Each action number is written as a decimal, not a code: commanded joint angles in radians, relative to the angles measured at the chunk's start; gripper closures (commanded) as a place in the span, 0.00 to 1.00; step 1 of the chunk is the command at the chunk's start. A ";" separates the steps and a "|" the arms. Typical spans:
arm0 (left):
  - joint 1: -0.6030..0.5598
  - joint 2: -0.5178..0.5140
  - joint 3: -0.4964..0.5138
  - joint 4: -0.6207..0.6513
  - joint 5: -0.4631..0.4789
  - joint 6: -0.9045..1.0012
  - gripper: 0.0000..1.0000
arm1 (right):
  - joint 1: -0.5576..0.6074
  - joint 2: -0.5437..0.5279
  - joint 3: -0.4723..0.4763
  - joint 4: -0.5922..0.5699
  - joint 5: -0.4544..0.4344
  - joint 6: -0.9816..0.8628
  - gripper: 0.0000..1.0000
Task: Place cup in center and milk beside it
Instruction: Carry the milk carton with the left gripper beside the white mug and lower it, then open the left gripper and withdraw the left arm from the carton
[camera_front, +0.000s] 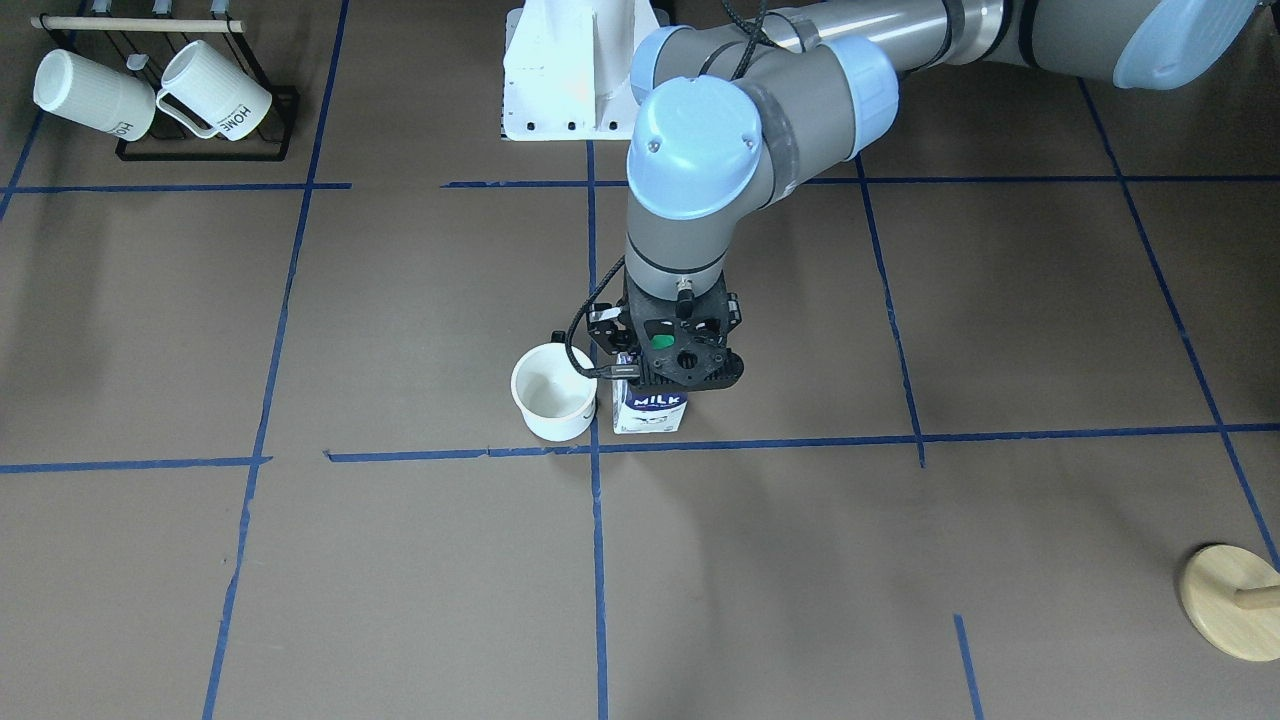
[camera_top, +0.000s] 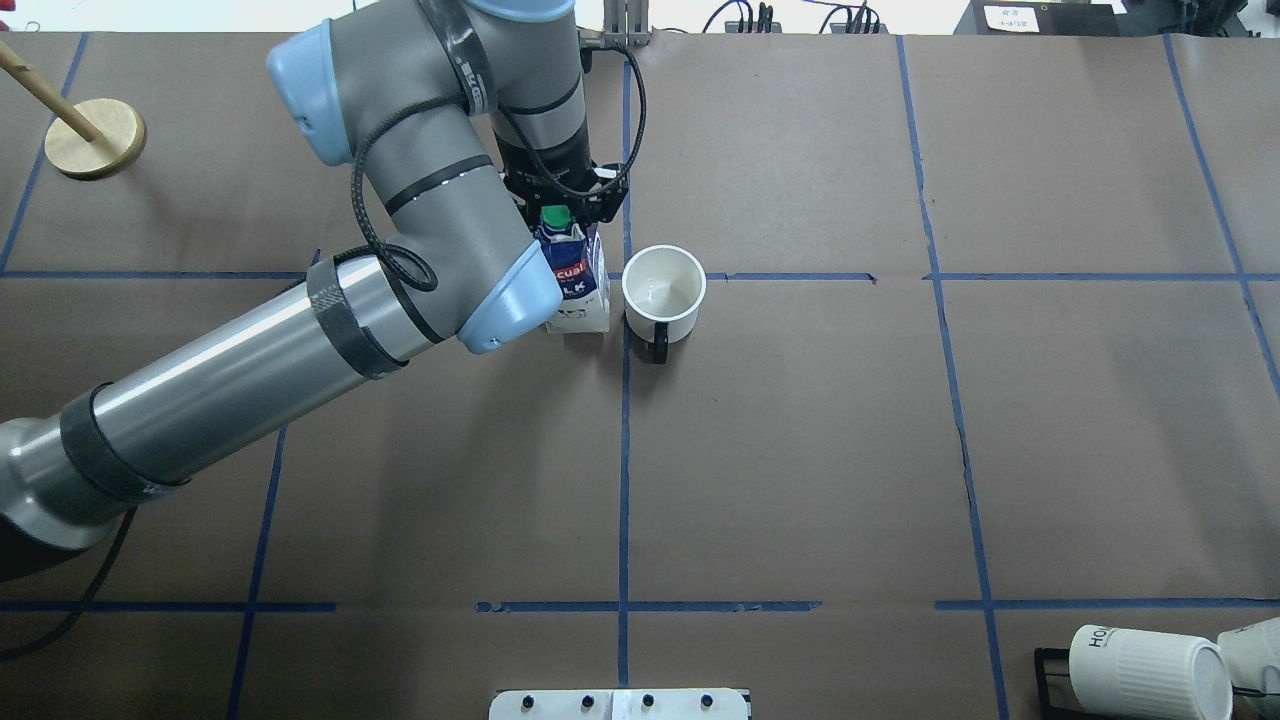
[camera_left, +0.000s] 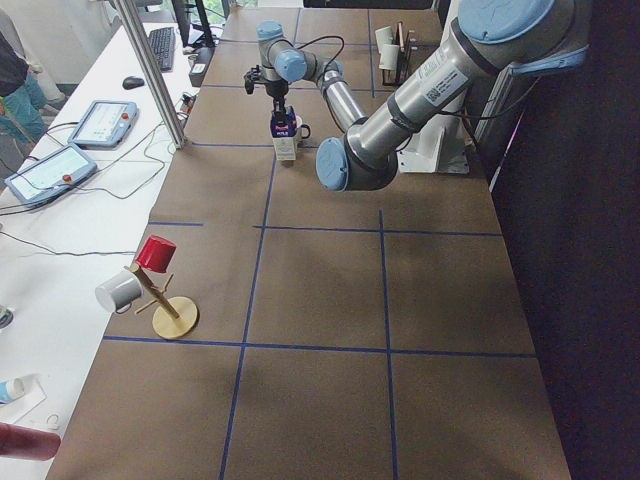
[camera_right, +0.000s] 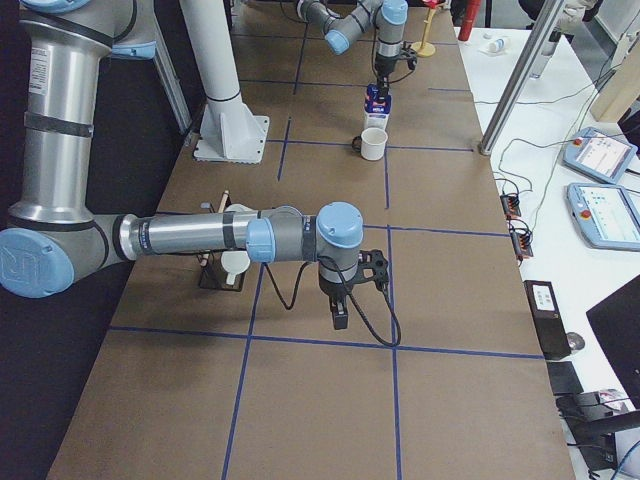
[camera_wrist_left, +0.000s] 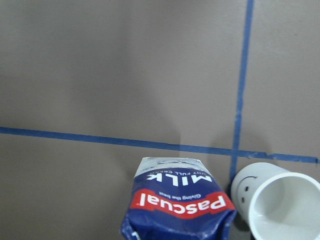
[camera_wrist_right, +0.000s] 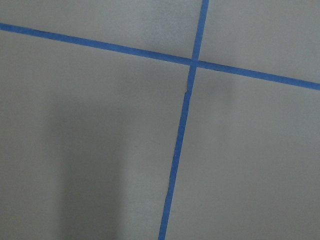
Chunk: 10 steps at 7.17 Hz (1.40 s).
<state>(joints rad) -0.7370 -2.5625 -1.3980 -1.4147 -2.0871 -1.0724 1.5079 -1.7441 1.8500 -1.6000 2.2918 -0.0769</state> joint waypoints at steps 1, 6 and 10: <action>0.018 0.005 0.008 -0.007 0.001 0.003 0.30 | 0.000 0.000 0.002 0.000 0.000 0.000 0.00; -0.031 0.007 -0.102 0.093 0.013 0.060 0.00 | 0.000 0.009 0.000 -0.001 0.008 0.000 0.00; -0.369 0.437 -0.478 0.234 -0.177 0.601 0.00 | 0.000 0.011 -0.005 -0.002 0.005 0.015 0.00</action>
<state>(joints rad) -0.9969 -2.2621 -1.8060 -1.1897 -2.2416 -0.6566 1.5079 -1.7335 1.8479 -1.6015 2.2971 -0.0706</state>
